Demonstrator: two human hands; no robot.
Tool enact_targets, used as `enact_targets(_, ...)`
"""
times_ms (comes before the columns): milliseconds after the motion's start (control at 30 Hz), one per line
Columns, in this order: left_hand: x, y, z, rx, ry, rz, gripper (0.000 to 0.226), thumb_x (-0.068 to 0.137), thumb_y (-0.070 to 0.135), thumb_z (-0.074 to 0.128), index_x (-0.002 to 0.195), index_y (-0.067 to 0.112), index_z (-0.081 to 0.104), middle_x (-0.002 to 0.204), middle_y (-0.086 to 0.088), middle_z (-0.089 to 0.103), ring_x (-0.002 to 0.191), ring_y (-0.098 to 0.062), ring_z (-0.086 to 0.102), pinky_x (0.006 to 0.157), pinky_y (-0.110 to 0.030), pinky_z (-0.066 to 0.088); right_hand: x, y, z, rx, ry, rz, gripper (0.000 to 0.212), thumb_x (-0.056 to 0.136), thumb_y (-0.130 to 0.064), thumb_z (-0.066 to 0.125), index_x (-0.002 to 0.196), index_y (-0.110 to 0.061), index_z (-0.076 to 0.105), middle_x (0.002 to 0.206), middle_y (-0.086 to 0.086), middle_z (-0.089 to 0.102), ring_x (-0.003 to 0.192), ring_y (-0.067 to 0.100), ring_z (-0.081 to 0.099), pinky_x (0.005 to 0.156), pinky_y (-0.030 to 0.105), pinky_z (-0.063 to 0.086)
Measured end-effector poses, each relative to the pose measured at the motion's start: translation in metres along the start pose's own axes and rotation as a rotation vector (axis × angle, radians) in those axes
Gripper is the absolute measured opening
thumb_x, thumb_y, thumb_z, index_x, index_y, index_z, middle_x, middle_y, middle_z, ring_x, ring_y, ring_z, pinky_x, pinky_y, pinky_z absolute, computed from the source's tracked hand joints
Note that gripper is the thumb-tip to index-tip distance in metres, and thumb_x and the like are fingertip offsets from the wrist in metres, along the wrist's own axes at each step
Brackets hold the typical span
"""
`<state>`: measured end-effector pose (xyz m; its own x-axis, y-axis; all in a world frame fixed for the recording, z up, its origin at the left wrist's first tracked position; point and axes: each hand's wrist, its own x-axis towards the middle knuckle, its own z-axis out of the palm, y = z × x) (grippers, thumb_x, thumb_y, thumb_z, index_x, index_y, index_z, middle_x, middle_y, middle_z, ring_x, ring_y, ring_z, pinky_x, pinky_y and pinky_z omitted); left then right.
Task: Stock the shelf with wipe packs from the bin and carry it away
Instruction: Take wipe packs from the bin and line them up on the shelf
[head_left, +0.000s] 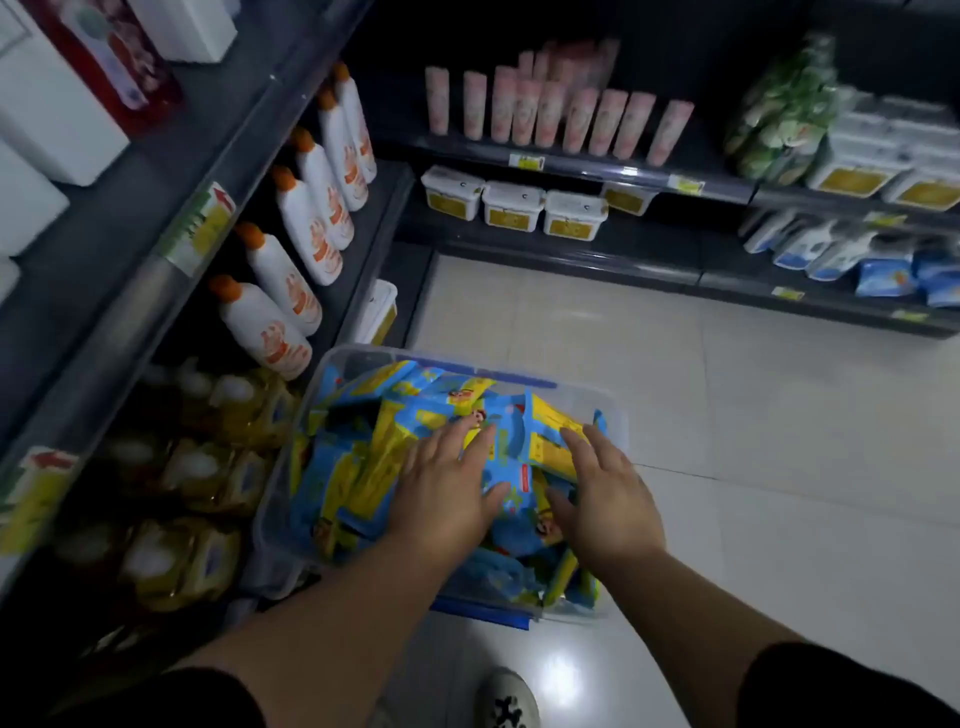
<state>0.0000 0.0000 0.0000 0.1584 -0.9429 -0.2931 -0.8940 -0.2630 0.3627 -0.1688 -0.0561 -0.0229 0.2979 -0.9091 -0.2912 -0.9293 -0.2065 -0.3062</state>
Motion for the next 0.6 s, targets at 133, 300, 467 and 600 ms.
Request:
enact_targets(133,0.014,0.007,0.015,-0.002,0.04,0.037,0.062,0.095,0.051,0.041,0.15,0.029,0.021,0.159,0.006,0.013,0.145,-0.015,0.011,0.116,-0.033,0.008,0.019,0.002,0.018,0.076,-0.014,-0.13,0.068,0.093,-0.029,0.051,0.15,-0.039,0.016,0.16,-0.001,0.013,0.146,0.022,0.017,0.117,0.035,0.022)
enact_targets(300,0.023,0.002,0.028,-0.022,0.118,0.067,0.074,0.083,0.062,0.025,0.145,0.023,0.039,0.151,0.0,0.034,0.139,-0.022,0.031,0.112,-0.04,0.025,0.039,0.004,0.031,0.098,-0.062,-0.197,0.084,0.091,-0.017,0.057,0.15,-0.045,0.004,0.16,-0.001,0.012,0.145,0.022,0.02,0.111,0.036,0.033)
enact_targets(467,0.027,0.003,0.023,-0.102,0.146,0.034,0.063,0.089,0.05,0.039,0.145,0.021,0.037,0.15,-0.001,0.034,0.139,-0.02,0.031,0.114,-0.035,0.025,0.039,0.003,-0.004,0.226,0.096,-0.114,0.059,0.093,-0.013,0.043,0.146,-0.037,0.031,0.135,0.002,0.054,0.111,0.028,0.058,0.083,0.032,0.045)
enact_targets(600,0.031,0.02,-0.001,-0.405,0.121,-0.062,0.062,0.095,0.039,0.051,0.149,0.026,0.023,0.157,0.005,0.02,0.144,-0.011,0.015,0.114,-0.025,0.016,0.032,-0.007,-0.029,0.625,0.351,-0.081,0.042,0.096,-0.011,0.047,0.136,-0.026,0.046,0.099,-0.001,0.067,0.086,0.026,0.064,0.07,0.022,0.04)
